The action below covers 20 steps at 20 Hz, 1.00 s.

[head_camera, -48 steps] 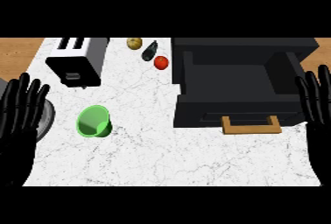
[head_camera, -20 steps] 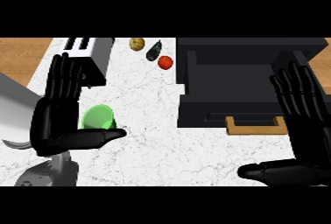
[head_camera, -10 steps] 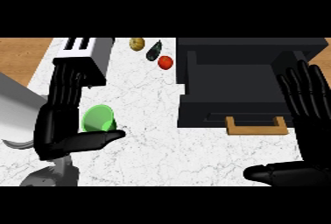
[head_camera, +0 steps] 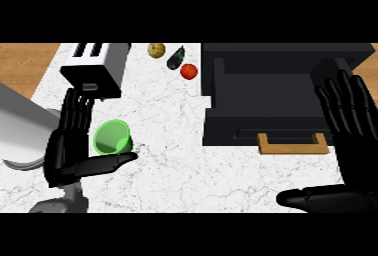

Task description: Pick up the cup, place it into the drawer and close the drawer

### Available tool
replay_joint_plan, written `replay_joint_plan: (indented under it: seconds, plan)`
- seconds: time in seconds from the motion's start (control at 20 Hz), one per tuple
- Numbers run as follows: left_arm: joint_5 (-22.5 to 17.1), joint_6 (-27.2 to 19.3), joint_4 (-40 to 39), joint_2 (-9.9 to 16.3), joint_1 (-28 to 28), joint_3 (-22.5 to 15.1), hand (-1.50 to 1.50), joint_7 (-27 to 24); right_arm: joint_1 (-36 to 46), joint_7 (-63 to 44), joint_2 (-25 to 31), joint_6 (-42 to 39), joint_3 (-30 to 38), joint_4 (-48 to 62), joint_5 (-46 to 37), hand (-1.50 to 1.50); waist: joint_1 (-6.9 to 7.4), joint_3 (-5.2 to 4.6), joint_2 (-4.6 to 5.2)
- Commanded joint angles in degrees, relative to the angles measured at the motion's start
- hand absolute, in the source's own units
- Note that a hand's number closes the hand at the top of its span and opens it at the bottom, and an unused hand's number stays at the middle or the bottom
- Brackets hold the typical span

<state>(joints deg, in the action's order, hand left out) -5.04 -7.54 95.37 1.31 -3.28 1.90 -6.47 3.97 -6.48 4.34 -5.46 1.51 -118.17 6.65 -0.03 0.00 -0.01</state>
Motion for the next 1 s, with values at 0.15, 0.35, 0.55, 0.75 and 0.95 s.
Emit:
replay_joint_plan:
  seconds: [0.15,0.35,0.55,0.75,0.95]
  plan:
    - [-2.88,4.09,-11.62,1.01,1.85,4.49,-1.5,-10.84,2.13,1.4,0.65,-1.62,1.83,4.2,1.97,-1.5,0.08,-0.02,0.07]
    - [-2.18,3.41,-15.04,2.85,-2.25,5.71,-1.5,-8.33,0.4,1.59,0.3,-1.7,0.77,1.51,0.99,-1.5,-0.07,0.0,0.01]
    - [-0.53,3.04,-17.66,-0.02,1.39,3.39,-1.5,-13.34,1.71,-5.29,2.32,-1.38,3.99,-2.94,4.89,-1.5,-0.08,-0.01,-0.02]
    - [-2.79,6.14,-22.15,2.72,0.26,6.42,-1.5,-16.07,-1.88,-0.25,2.41,-4.4,3.77,-1.01,4.74,-1.5,-0.08,0.0,-0.01]
    - [-3.33,7.92,-26.35,3.64,-0.86,7.11,-1.5,-18.75,0.8,-2.83,0.09,-0.75,0.6,-1.45,1.26,-1.5,-0.02,-0.01,-0.01]
